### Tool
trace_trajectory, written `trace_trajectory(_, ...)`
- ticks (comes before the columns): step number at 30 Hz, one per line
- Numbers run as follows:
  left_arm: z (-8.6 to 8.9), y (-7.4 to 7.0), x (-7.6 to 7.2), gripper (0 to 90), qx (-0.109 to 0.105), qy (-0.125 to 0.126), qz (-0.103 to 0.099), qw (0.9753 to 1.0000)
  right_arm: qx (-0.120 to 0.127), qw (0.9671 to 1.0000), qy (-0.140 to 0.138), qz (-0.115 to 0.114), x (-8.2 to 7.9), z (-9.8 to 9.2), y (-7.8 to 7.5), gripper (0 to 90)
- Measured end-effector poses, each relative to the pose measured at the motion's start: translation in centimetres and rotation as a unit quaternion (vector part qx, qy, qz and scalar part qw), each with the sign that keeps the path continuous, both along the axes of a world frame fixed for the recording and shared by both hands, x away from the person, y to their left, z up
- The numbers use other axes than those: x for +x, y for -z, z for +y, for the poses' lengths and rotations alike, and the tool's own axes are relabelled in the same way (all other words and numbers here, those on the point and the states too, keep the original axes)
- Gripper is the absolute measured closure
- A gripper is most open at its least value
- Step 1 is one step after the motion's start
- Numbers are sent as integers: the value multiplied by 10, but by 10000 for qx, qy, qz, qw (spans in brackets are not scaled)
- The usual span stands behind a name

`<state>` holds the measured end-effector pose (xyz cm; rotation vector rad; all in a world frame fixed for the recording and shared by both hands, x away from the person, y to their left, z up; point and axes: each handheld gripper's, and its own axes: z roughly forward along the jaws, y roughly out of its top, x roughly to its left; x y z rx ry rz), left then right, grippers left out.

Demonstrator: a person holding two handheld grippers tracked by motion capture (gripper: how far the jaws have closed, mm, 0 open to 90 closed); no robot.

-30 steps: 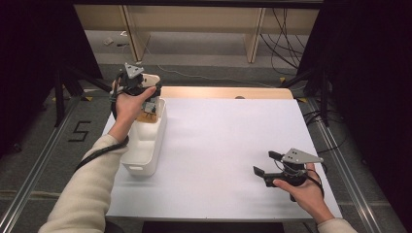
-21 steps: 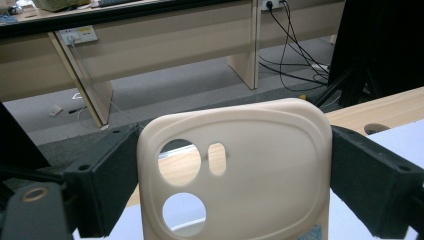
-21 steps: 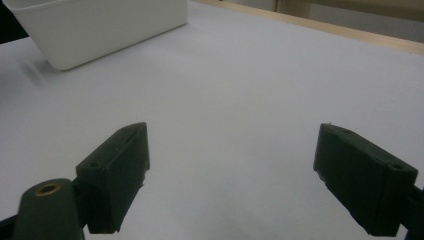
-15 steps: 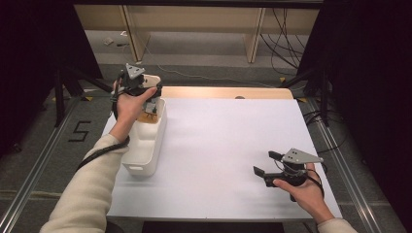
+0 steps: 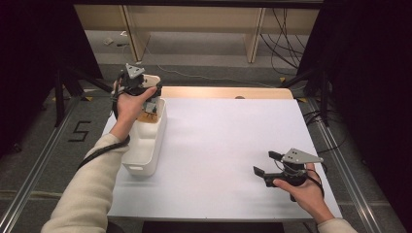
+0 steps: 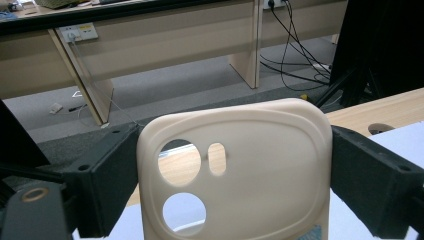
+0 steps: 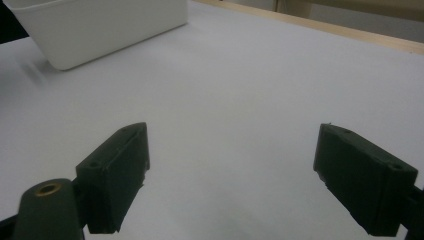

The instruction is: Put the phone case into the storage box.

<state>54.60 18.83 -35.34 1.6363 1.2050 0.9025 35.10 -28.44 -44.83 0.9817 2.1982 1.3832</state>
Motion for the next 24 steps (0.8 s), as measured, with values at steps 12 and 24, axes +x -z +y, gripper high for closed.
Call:
trace_trajectory(12, -2, 3, 4, 109, 7, 0, 24, 10000, -15, 10000, -6, 5, 0, 0, 0, 156)
trace_trajectory(24, -2, 6, 7, 109, 8, -43, 70, 10000, -16, 10000, -7, 4, 0, 0, 0, 156)
